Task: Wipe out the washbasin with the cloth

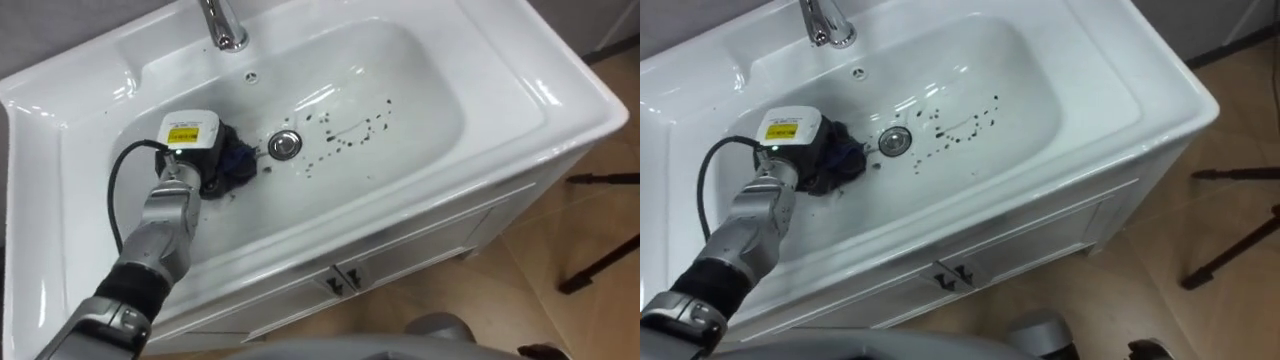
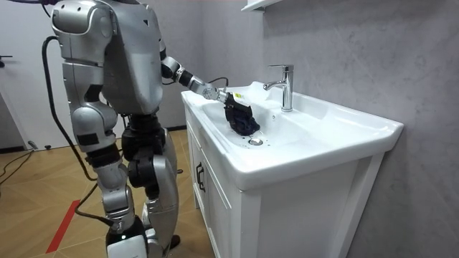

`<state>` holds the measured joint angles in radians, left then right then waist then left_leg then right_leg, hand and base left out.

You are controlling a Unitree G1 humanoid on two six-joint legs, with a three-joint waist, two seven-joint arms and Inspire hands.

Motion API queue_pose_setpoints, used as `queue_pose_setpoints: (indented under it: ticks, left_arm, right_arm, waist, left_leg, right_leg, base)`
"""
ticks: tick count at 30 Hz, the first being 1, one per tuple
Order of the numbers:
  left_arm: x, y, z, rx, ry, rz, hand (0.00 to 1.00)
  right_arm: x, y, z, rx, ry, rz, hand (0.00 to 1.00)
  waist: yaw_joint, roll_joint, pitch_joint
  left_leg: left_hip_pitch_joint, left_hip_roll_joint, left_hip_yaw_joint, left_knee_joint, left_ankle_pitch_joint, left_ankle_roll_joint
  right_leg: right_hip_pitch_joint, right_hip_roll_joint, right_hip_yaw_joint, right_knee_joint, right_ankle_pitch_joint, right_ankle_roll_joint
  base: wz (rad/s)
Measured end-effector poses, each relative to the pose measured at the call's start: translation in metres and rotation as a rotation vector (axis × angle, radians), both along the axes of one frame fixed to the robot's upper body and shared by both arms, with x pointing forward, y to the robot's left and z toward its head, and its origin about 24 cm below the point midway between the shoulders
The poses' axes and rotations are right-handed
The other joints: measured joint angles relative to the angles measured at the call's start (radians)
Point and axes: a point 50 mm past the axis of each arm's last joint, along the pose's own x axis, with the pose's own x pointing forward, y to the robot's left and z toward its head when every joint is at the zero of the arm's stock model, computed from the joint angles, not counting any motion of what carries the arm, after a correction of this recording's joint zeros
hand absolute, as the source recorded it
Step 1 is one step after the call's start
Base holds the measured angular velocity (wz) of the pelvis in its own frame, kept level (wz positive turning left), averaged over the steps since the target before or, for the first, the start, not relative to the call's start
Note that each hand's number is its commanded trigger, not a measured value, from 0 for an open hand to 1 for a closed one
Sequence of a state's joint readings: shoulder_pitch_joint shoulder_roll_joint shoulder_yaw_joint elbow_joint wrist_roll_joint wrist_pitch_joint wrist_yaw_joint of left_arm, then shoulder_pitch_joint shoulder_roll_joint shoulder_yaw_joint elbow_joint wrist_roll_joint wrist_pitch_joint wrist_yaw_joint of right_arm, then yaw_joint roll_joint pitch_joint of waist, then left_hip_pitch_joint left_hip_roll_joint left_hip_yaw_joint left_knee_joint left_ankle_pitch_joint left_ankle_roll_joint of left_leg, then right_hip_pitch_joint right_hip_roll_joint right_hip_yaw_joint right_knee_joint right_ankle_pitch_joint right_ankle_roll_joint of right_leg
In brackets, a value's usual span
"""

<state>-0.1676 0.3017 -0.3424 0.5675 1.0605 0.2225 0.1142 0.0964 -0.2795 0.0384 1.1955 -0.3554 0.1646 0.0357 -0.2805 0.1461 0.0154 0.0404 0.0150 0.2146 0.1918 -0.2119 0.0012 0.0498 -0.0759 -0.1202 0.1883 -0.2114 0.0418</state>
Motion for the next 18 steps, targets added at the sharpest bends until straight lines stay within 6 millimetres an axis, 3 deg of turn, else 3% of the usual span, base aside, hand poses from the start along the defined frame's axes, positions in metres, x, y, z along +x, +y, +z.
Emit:
queue_pose_setpoints:
  ticks: [5, 12, 18]
  left_arm:
    - [0.0, 0.002, -0.007, -0.024, 0.015, 0.033, 1.0]
    - [0.012, -0.004, -0.013, -0.088, 0.034, 0.096, 1.0]
    - [0.018, -0.023, -0.012, -0.229, 0.022, 0.125, 1.0]
  right_arm:
    - [0.008, 0.0, 0.001, -0.002, -0.024, -0.006, 0.0]
    - [0.011, 0.002, 0.0, -0.006, -0.045, -0.036, 0.0]
    - [0.011, 0.003, 0.0, -0.014, -0.044, -0.025, 0.0]
  waist:
    - [-0.01, -0.003, -0.0008]
    - [-0.012, -0.027, -0.0022]
    - [-0.021, -0.037, -0.0022]
  left_leg:
    - [0.004, 0.0, 0.001, -0.001, 0.001, 0.001]
    - [0.023, -0.001, 0.009, -0.004, 0.008, 0.006]
    - [0.002, -0.006, 0.019, 0.009, 0.012, 0.013]
  right_leg:
    - [0.002, 0.0, 0.002, 0.004, -0.001, 0.001]
    - [0.001, -0.004, 0.006, 0.026, -0.007, 0.002]
    - [-0.023, -0.013, 0.008, 0.048, -0.011, 0.007]
  base:
    - [0.0]
    - [-0.01]
    - [0.02]
